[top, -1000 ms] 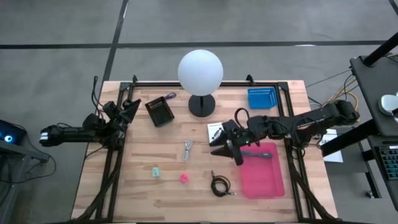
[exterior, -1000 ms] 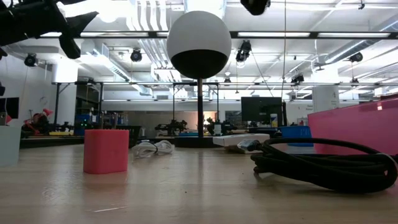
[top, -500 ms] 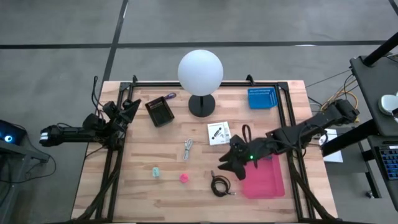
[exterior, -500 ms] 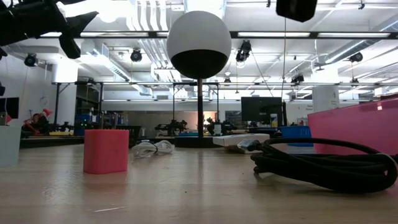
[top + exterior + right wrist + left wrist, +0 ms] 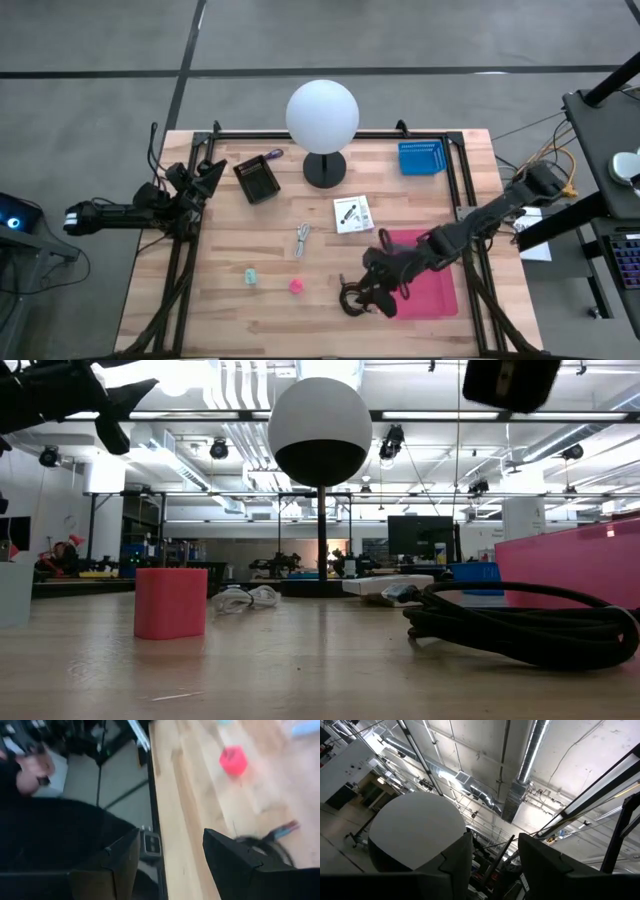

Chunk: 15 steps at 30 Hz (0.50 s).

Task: Pick and place items into bin
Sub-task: Put the black charger cable into the pink bin

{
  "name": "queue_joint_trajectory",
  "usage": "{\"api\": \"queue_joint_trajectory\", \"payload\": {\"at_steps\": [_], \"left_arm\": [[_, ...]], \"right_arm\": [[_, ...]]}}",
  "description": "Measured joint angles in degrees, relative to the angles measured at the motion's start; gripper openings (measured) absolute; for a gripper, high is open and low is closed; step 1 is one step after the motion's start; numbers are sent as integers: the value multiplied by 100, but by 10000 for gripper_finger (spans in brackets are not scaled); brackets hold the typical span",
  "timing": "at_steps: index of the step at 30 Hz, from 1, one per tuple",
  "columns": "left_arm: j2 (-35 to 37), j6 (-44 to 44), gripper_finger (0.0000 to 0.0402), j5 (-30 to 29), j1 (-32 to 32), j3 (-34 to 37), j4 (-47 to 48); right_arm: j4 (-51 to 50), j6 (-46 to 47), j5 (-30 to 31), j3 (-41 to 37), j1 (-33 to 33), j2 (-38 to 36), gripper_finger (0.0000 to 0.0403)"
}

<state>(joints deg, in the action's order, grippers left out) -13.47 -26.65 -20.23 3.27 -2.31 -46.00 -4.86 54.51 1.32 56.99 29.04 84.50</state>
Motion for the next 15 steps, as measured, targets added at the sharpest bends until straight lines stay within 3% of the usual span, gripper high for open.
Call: {"api": "queue_joint_trajectory", "payload": {"at_steps": [9, 15], "left_arm": [[0, 2, 144, 0, 0, 4, 2], [0, 2, 144, 0, 0, 9, 4]], "right_arm": [[1, 314, 19, 21, 23, 874, 203], [-1153, -41, 35, 697, 21, 1509, 203]]}}
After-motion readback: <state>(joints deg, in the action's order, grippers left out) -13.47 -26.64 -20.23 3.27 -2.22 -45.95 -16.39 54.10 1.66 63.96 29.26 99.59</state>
